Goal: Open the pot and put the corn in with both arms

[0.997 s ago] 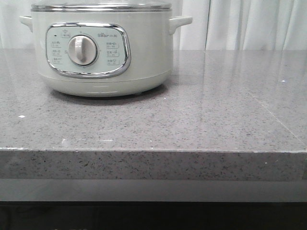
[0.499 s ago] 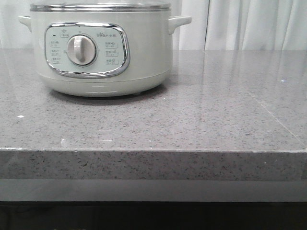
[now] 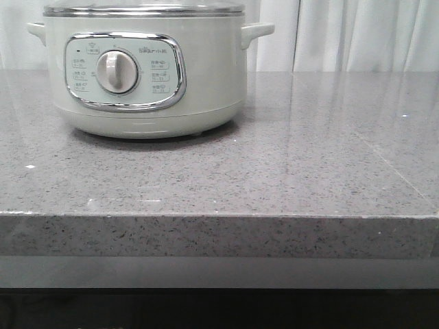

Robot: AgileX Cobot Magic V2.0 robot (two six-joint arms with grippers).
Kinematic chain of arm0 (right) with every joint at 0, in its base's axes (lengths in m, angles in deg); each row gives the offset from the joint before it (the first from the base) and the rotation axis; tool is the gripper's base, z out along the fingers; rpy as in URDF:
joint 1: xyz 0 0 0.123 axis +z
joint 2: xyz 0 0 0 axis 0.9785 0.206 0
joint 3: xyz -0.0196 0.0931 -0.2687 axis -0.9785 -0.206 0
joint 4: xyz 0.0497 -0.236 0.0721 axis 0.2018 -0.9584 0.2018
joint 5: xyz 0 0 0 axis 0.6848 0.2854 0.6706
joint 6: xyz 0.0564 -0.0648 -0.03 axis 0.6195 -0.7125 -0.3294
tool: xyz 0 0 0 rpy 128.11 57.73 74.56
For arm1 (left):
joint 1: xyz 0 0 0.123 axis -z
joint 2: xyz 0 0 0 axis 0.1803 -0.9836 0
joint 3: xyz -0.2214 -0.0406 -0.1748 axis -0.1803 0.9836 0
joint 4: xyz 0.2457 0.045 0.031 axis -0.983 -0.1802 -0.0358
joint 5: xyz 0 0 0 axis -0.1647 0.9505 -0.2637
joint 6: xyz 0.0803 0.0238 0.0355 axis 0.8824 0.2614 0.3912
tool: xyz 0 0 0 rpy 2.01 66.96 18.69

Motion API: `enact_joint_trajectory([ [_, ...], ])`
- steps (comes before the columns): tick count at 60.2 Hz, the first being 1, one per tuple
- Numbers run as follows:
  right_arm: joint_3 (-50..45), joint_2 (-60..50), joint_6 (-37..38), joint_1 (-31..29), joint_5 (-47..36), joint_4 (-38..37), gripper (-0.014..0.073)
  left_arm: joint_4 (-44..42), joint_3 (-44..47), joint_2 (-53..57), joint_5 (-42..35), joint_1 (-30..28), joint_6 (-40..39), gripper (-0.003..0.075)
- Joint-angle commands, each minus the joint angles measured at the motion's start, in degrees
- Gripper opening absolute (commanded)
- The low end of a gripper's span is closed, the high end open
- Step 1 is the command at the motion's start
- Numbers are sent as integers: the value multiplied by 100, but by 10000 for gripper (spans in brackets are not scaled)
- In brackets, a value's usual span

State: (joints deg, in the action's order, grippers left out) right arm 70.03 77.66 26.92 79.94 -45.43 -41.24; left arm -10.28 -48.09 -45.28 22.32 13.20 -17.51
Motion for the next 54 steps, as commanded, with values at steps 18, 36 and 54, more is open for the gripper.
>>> enact_joint_trajectory([
  [18, 66, -123, 195, -6, -231, -148, -68, 45, 62, 78, -481, 19, -45, -20],
  [36, 66, -123, 195, -6, -149, -248, -68, 45, 62, 78, -481, 19, -45, -20],
  [54, 66, -123, 195, -6, -55, -626, -68, 45, 62, 78, -481, 19, -45, -20],
])
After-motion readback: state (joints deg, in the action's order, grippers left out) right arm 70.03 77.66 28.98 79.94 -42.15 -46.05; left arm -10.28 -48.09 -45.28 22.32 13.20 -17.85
